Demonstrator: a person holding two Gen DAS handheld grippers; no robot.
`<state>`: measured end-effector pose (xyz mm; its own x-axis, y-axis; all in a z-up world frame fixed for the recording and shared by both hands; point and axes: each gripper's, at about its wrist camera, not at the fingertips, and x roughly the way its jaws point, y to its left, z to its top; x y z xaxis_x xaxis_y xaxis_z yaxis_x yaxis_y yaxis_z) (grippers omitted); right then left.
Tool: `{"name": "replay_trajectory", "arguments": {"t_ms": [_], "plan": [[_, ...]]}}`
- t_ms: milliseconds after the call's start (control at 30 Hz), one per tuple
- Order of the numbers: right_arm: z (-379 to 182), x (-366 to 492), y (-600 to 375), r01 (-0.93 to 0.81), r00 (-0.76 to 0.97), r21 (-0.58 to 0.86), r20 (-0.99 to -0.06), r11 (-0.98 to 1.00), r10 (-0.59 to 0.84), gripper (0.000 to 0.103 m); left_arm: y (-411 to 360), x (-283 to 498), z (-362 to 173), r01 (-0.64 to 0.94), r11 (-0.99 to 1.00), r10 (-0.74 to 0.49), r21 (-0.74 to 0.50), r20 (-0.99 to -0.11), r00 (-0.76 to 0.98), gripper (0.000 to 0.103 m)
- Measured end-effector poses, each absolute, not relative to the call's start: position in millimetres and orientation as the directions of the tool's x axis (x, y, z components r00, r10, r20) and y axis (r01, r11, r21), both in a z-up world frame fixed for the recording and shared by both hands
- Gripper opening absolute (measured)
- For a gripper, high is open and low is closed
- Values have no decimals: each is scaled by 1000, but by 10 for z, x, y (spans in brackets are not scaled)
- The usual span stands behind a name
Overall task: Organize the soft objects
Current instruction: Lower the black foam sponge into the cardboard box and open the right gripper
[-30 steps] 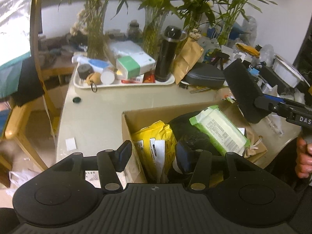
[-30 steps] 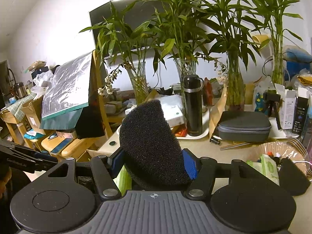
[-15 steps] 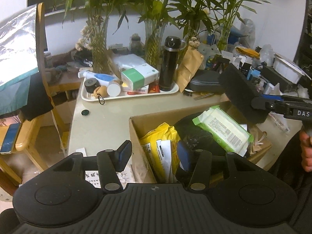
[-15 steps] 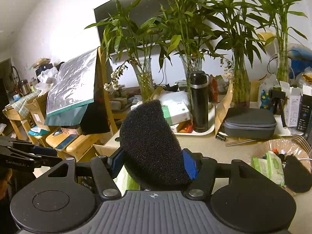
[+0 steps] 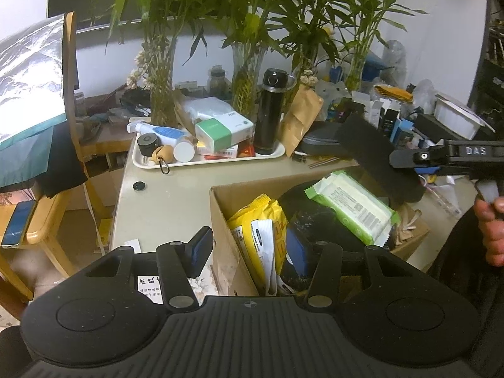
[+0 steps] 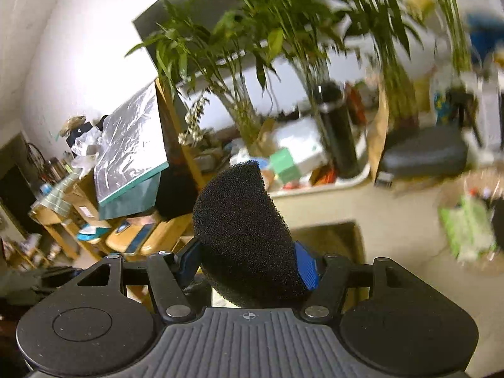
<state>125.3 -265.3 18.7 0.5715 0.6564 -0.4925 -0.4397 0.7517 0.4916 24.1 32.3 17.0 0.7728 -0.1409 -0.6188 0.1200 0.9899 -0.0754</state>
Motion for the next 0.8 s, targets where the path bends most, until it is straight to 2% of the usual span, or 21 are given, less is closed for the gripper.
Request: {"name": "replay_trajectory", "arguments": {"t_ms": [133,233,300,333,433,533,700,767,800], "plan": [[73,1342,-2667,-370,556,536,-526,759,643,71,326,229,166,120,990,-140,-74,-619,773,50],[7,1380,-2683,-343,555,541,-543,768,630,87,327,224,167,120,990,-141,-76,-616,775,51],[20,1338,-2673,-357,580,504,-541,786,610,101,320,216,170,121,990,-142,-76,-613,777,54],[48,1308,-2667,-370,594,483,-534,794,602,103,315,205,173,120,990,-141,-76,-609,780,59],[130,1228,-2655,-407,621,440,-509,800,596,103,302,175,182,106,992,-129,-74,-599,791,67],[169,1139,-2648,-401,655,391,-509,828,558,103,275,144,195,94,993,-118,-72,-587,801,69],[207,873,-2604,-378,715,262,-526,888,460,103,168,27,223,56,998,-41,12,-528,848,87],[227,751,-2577,-371,731,209,-535,905,424,103,134,-13,228,56,998,-36,24,-517,855,98],[228,690,-2562,-370,736,188,-538,910,411,103,116,-33,224,54,998,-32,27,-520,854,99]]}}
